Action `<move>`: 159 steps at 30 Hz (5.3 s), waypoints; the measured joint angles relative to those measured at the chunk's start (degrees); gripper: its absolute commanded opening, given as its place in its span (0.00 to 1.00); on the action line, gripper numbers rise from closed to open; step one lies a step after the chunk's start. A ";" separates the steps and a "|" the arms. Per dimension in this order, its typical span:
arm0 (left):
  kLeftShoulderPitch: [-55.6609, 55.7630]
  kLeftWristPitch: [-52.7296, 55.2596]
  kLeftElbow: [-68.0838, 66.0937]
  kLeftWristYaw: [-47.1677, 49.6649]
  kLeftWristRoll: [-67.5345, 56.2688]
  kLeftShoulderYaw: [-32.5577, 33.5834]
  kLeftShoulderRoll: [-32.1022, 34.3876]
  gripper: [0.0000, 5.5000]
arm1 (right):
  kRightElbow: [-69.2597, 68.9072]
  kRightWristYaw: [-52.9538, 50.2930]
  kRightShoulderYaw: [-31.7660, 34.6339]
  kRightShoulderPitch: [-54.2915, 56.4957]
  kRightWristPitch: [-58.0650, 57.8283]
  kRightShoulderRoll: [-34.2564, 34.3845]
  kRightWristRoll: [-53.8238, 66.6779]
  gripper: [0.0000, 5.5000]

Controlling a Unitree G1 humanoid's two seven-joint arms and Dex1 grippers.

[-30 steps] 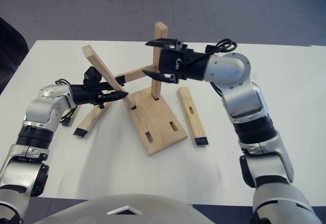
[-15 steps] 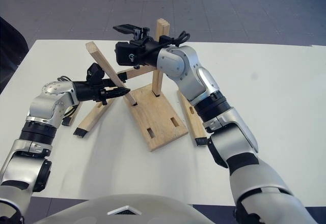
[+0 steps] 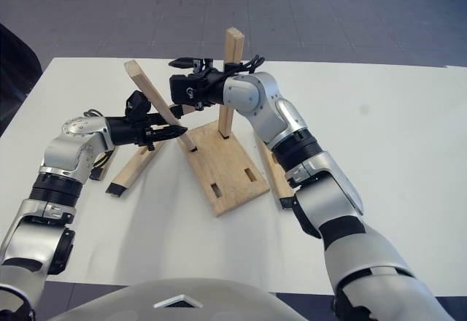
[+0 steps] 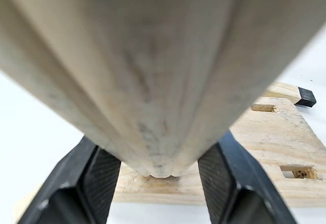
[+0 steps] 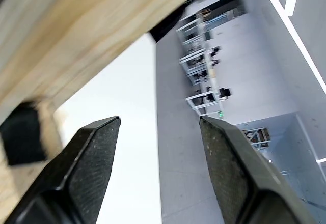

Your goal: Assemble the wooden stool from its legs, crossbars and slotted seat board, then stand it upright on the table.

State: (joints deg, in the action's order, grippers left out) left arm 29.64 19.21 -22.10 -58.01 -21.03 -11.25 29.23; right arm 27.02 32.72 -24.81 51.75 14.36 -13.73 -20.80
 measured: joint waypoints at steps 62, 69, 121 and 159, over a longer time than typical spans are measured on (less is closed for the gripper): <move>-0.48 1.71 2.69 2.50 1.06 -1.42 -0.57 0.37 | -7.13 13.67 -1.09 -2.10 -20.84 -3.16 5.14 0.52; -0.08 3.38 3.30 3.13 1.05 -1.53 -0.73 0.37 | -17.57 11.08 7.40 -4.15 -28.06 -0.07 12.84 0.52; -2.61 2.73 4.60 -2.12 -0.35 -1.23 3.98 0.37 | -5.44 26.03 17.50 -16.66 -29.67 -7.82 28.22 0.11; -16.85 14.33 21.83 7.24 -4.40 9.58 0.52 0.64 | -14.41 16.77 15.86 -33.30 -28.41 -15.40 24.67 0.11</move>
State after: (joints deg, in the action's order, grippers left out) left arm 12.79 33.54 -0.26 -50.77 -25.43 -1.66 29.75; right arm 12.61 49.49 -8.95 18.45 -14.05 -29.13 3.87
